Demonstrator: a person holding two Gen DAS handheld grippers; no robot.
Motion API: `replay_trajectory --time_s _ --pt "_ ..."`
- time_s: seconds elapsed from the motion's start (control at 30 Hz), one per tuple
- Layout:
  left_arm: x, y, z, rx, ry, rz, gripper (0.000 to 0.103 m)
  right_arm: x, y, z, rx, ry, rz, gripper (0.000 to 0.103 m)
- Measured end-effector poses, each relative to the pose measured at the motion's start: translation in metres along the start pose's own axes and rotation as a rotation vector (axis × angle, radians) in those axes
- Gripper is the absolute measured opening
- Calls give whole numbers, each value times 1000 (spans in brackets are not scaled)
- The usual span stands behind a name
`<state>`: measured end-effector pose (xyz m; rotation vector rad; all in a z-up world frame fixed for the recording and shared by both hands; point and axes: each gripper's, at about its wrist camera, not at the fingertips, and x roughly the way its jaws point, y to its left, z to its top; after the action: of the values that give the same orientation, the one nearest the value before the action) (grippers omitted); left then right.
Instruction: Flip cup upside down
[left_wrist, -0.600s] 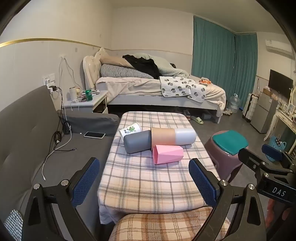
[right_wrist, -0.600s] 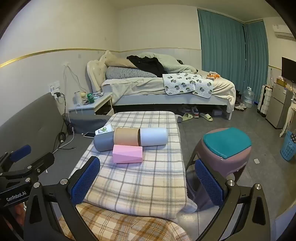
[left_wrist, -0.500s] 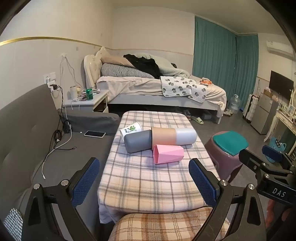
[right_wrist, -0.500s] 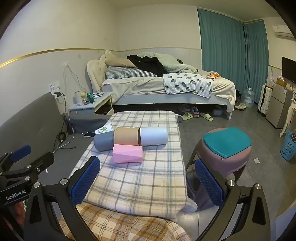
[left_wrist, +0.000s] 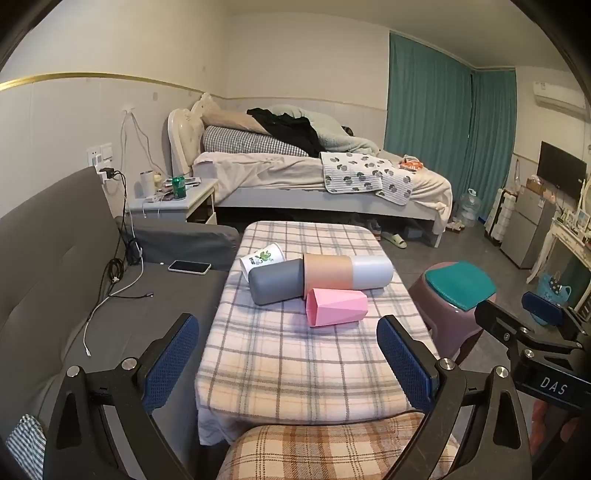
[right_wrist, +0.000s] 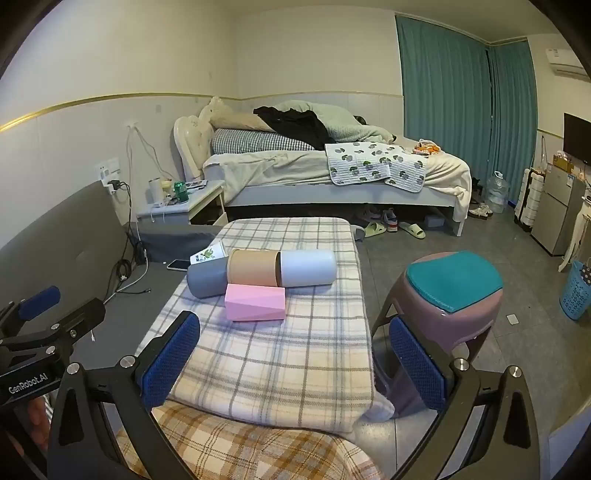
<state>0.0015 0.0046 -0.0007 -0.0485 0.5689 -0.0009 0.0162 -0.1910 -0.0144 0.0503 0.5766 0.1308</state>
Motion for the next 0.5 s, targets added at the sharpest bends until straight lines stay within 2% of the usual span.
replay_trajectory --time_s 0.5 --pt "0 0 0 -1 0 -2 100 1 0 -1 -3 4 -4 103"
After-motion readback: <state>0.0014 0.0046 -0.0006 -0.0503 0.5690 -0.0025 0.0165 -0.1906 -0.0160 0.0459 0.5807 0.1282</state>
